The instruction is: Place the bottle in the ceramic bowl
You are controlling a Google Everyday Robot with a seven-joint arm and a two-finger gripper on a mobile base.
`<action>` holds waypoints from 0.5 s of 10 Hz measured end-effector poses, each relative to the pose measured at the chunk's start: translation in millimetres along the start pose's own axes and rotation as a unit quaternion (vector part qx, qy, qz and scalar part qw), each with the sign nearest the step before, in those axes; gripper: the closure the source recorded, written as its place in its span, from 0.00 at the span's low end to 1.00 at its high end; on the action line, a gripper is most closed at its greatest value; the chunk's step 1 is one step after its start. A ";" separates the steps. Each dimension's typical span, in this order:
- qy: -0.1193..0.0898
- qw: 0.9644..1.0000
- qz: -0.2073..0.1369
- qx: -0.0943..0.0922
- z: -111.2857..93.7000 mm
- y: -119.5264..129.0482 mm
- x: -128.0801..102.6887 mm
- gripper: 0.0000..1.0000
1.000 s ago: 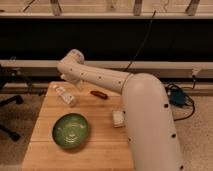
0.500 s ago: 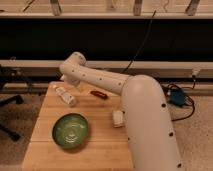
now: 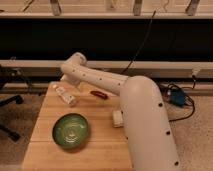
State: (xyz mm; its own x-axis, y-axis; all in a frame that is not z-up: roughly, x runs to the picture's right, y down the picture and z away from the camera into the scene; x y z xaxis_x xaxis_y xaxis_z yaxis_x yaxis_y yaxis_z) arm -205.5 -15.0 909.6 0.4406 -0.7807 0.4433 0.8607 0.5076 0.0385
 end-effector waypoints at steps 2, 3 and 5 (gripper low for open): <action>0.003 1.000 -0.023 -0.006 -0.6 -3.2 -0.8 0.20; -0.001 0.999 -0.054 -0.009 2.7 -8.6 -5.0 0.20; -0.014 0.990 -0.140 -0.023 19.3 -20.4 -18.6 0.20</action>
State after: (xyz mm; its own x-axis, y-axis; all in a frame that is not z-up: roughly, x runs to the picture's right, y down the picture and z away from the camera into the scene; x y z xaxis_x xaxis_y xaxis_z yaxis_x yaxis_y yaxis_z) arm -236.2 -3.8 917.8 0.1772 -0.8777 0.4453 0.9589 0.2559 0.1228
